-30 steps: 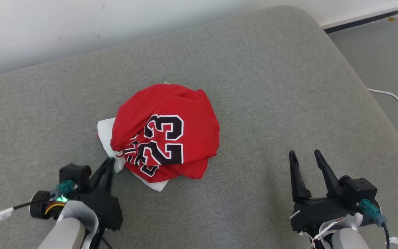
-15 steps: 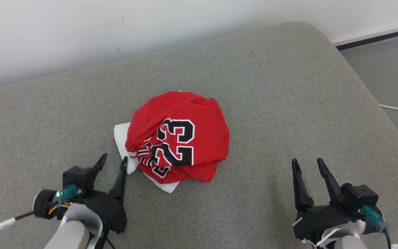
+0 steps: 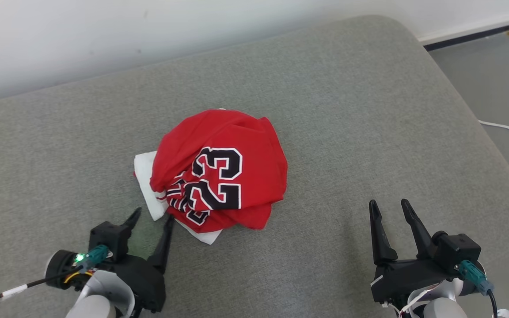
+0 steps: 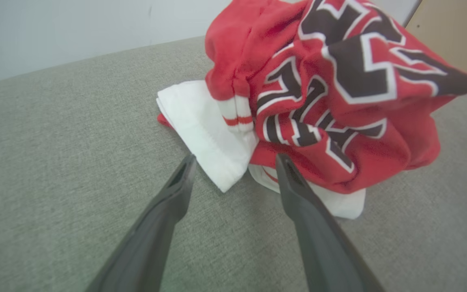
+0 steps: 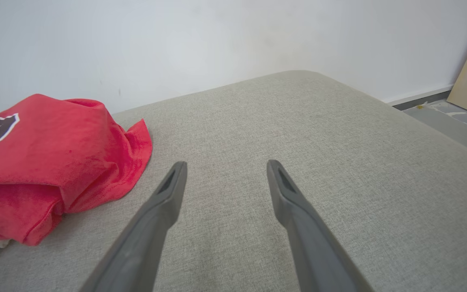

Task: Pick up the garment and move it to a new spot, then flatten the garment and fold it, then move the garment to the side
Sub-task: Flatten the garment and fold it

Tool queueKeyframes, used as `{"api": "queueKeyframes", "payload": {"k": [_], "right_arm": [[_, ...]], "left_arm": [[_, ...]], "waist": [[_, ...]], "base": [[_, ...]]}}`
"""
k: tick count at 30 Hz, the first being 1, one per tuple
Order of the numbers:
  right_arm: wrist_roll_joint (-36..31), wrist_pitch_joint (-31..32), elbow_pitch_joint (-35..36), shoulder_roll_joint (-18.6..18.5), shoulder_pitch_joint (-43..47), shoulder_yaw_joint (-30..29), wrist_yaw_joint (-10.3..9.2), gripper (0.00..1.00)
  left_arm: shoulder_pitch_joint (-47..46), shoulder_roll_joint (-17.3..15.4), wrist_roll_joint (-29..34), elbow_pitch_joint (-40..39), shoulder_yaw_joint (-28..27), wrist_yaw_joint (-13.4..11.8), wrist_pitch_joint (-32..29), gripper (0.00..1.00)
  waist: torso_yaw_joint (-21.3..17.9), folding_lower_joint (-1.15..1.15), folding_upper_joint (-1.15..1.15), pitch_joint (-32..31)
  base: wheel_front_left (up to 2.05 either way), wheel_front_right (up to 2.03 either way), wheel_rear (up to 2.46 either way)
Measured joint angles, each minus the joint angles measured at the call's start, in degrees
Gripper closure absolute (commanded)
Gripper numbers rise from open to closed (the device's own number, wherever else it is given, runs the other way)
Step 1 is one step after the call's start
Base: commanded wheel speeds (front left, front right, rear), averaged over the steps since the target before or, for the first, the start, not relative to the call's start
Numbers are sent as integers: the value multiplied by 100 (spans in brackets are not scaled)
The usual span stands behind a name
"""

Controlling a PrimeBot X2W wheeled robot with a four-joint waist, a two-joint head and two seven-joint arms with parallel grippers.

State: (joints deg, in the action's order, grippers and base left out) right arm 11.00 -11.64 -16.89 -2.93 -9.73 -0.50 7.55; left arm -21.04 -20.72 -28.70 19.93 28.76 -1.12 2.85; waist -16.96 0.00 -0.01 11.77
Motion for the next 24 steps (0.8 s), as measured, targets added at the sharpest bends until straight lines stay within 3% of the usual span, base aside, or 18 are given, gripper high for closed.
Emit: {"api": "queueKeyframes", "payload": {"k": [2,3,5,14,19,24], "right_arm": [[1,-10,-10,-1,-30,15,0,0],[1,-19,-15,0,-42,15,0,0],[0,-33,-25,-1,-48,-3,0,0],[-85,-47,-70,-2,12,-141,0,0],[-104,-14,-80,-1,163,-211,0,0],[-93,3,-49,3,211,-177,0,0]], "left_arm": [[-27,-21,-5,125,-56,-25,66,0],[-61,-45,24,210,-48,-45,67,18],[-149,-68,54,355,-97,-71,189,100],[-313,-64,3,387,-236,-55,715,100],[-71,-142,35,-454,-257,-267,713,100],[431,-478,90,-1675,-325,-638,383,100]], "waist": [[-66,0,0,47],[-100,0,0,70],[-157,0,0,112],[-102,0,0,52],[178,0,0,-110],[569,0,1,-305]], "base": [[0,0,0],[0,0,0],[0,0,0],[0,0,0],[0,0,0],[0,0,0]]}}
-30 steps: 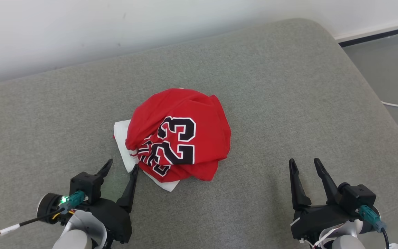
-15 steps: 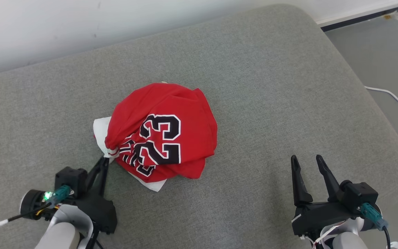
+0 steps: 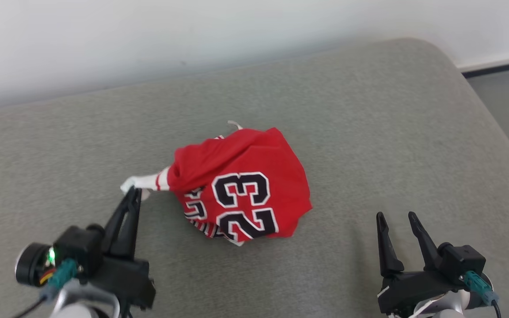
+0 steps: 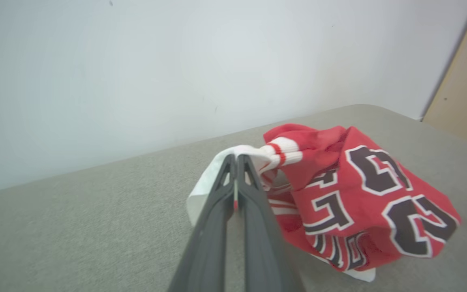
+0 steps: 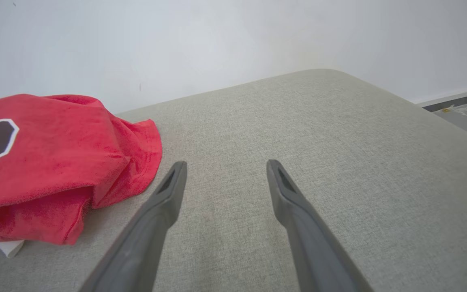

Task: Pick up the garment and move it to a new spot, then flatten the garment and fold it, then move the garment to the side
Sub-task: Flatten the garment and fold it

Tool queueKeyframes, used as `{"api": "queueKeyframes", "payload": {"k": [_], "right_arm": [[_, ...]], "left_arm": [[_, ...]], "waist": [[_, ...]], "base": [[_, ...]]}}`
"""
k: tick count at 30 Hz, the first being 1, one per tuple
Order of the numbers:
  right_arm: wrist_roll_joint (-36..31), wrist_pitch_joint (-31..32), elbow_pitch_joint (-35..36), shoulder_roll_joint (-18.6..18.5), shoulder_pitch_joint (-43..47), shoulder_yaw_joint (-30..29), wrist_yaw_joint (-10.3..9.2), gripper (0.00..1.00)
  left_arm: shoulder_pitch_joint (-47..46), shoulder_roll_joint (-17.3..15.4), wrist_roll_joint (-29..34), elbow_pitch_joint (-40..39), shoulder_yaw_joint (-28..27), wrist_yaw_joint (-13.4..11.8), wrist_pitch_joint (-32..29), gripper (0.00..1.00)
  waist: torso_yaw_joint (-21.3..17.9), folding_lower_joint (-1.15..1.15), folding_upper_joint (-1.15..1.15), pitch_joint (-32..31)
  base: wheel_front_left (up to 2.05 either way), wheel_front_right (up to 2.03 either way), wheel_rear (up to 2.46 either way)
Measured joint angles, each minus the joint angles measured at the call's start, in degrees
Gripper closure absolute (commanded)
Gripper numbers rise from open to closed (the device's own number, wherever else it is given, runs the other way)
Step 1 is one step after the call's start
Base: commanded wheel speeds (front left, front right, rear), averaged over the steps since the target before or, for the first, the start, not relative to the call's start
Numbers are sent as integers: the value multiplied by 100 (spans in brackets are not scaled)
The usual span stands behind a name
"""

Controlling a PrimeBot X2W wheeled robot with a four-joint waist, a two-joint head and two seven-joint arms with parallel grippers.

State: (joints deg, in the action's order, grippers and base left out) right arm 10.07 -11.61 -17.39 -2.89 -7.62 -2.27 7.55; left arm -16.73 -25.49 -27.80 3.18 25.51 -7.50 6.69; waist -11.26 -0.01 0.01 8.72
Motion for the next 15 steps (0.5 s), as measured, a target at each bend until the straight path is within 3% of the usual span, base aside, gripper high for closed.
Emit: {"api": "queueKeyframes", "payload": {"k": [7,12,15], "right_arm": [[35,2,24,-1,64,-52,0,0],[33,8,-5,0,17,-33,0,0],[32,10,-12,-1,-72,35,0,0]], "left_arm": [[1083,-312,35,-1408,66,-511,-545,100],[1216,-467,49,-1775,29,-591,-655,100],[848,-506,51,-1791,-23,-466,-686,100]], "waist": [[514,0,0,-135],[720,0,0,-157],[692,0,0,-164]], "base": [[0,0,0],[0,0,0],[0,0,0]]}}
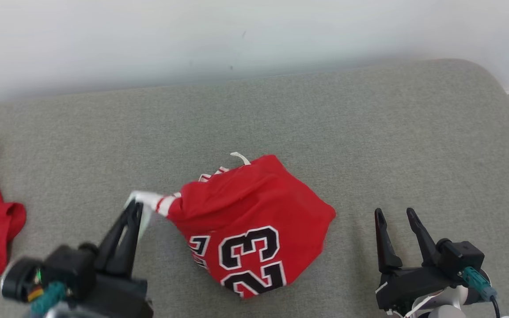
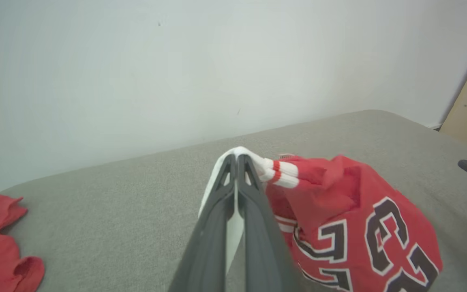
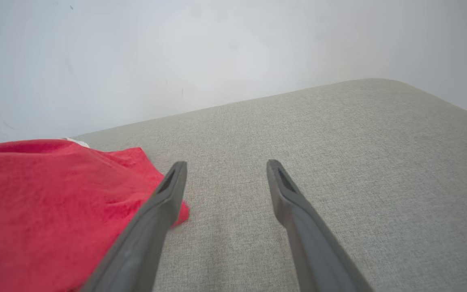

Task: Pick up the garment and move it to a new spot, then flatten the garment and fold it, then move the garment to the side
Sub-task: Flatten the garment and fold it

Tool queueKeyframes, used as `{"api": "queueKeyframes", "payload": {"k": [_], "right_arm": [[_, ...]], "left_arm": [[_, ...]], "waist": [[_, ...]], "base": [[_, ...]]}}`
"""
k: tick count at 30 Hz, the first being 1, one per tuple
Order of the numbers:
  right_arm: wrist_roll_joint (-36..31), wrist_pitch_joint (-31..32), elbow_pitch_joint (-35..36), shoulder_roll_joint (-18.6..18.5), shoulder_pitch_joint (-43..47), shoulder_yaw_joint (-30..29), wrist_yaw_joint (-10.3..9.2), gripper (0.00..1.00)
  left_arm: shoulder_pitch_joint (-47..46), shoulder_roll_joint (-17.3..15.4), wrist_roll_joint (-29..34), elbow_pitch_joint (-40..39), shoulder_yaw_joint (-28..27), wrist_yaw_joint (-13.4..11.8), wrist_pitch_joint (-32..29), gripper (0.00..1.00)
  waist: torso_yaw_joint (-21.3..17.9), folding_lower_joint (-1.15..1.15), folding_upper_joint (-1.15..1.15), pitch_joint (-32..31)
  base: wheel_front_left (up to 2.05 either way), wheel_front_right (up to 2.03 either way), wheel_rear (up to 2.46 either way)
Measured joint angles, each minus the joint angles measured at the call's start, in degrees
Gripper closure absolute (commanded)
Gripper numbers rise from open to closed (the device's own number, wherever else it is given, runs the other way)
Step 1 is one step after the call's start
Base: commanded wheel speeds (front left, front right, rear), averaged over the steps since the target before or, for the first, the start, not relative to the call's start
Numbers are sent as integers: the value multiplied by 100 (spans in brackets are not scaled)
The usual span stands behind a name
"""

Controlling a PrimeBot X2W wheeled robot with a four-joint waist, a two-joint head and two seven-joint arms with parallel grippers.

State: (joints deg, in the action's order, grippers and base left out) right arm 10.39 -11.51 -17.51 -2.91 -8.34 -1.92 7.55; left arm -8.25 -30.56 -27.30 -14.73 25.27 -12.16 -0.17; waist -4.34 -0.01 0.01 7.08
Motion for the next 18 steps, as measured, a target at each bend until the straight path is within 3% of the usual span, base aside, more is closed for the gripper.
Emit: {"api": "queueKeyframes", "payload": {"k": [9,18], "right_arm": [[69,-37,-26,-1,-267,126,0,0],[261,-216,-263,-4,-495,189,0,0]], "left_arm": [[-1762,-266,-90,1279,-40,906,-417,100],[-3049,-310,-219,2809,-115,1529,-463,100]], "waist": [[-384,1,0,198],[-900,1,-1,616]], "base": [[0,0,0],[0,0,0]]}}
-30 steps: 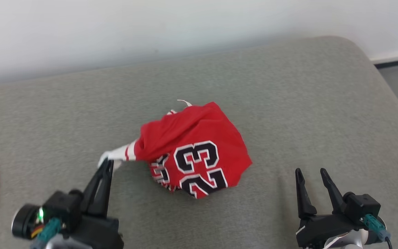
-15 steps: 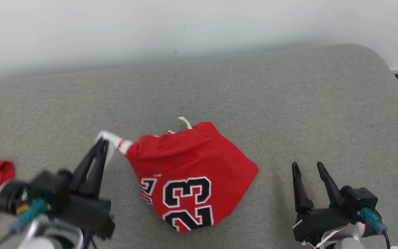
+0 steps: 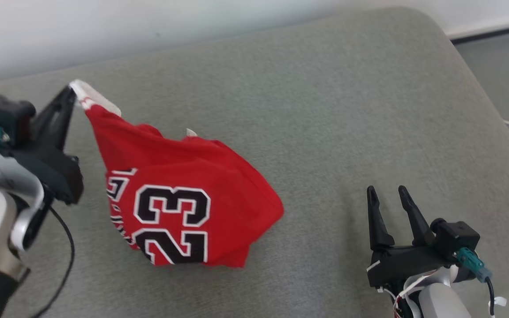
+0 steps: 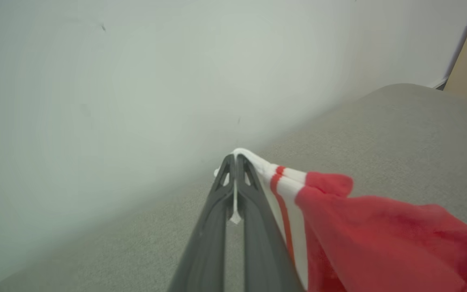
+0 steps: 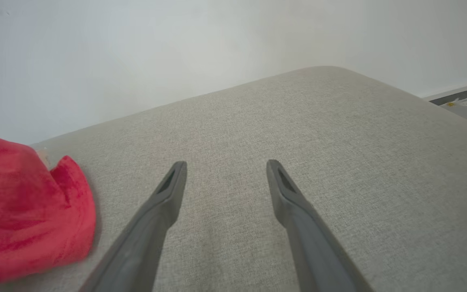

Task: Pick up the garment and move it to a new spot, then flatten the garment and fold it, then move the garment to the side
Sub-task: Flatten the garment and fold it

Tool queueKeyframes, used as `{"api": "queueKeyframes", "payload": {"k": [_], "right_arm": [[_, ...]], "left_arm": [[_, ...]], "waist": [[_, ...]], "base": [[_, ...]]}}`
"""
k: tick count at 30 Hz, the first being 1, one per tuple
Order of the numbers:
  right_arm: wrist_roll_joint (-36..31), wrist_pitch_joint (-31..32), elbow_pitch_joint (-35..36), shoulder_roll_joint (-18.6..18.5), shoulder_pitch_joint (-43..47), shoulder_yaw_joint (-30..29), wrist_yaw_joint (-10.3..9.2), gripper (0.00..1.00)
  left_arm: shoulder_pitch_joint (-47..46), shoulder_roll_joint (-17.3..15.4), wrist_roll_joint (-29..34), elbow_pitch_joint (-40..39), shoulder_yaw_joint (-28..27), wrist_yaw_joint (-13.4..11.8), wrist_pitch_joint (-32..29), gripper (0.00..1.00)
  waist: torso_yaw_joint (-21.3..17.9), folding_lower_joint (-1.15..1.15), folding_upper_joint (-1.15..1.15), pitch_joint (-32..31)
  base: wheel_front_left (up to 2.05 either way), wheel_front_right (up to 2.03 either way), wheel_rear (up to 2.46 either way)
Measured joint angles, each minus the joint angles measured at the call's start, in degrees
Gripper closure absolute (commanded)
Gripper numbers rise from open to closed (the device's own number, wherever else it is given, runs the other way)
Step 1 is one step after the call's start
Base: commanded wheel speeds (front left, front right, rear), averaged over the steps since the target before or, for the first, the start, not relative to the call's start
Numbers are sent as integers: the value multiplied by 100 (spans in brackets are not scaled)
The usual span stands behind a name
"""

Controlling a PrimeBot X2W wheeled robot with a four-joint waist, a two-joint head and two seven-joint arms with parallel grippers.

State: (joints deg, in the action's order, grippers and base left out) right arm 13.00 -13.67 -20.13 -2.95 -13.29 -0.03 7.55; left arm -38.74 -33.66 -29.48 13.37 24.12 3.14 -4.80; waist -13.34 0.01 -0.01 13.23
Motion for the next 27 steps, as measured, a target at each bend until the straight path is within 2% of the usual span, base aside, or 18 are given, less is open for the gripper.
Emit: {"api": "queueKeyframes", "payload": {"k": [7,15,16,17,21,27], "right_arm": [[122,-103,-172,-2,-218,99,0,0],[203,-125,-237,0,-302,169,0,0],[202,-126,-218,0,-299,146,0,0],[199,-131,-203,-1,-294,113,0,0],[116,-131,-197,3,-263,34,0,0],[-62,-132,-183,1,-139,-91,0,0]], "left_arm": [[-890,51,-25,1360,190,291,23,100],[-1414,76,79,2803,545,397,307,100],[-1468,113,73,2881,577,399,400,66],[-1528,145,75,2961,637,401,483,0],[-1640,302,-27,3164,737,430,826,0],[-1658,412,-257,3062,817,436,1301,0]], "waist": [[-475,0,0,369],[-900,1,0,665],[-927,0,-1,685],[-941,1,0,694],[-913,0,0,635],[-729,0,0,388]], "base": [[0,0,0],[0,0,0],[0,0,0],[0,0,0],[0,0,0],[0,0,0]]}}
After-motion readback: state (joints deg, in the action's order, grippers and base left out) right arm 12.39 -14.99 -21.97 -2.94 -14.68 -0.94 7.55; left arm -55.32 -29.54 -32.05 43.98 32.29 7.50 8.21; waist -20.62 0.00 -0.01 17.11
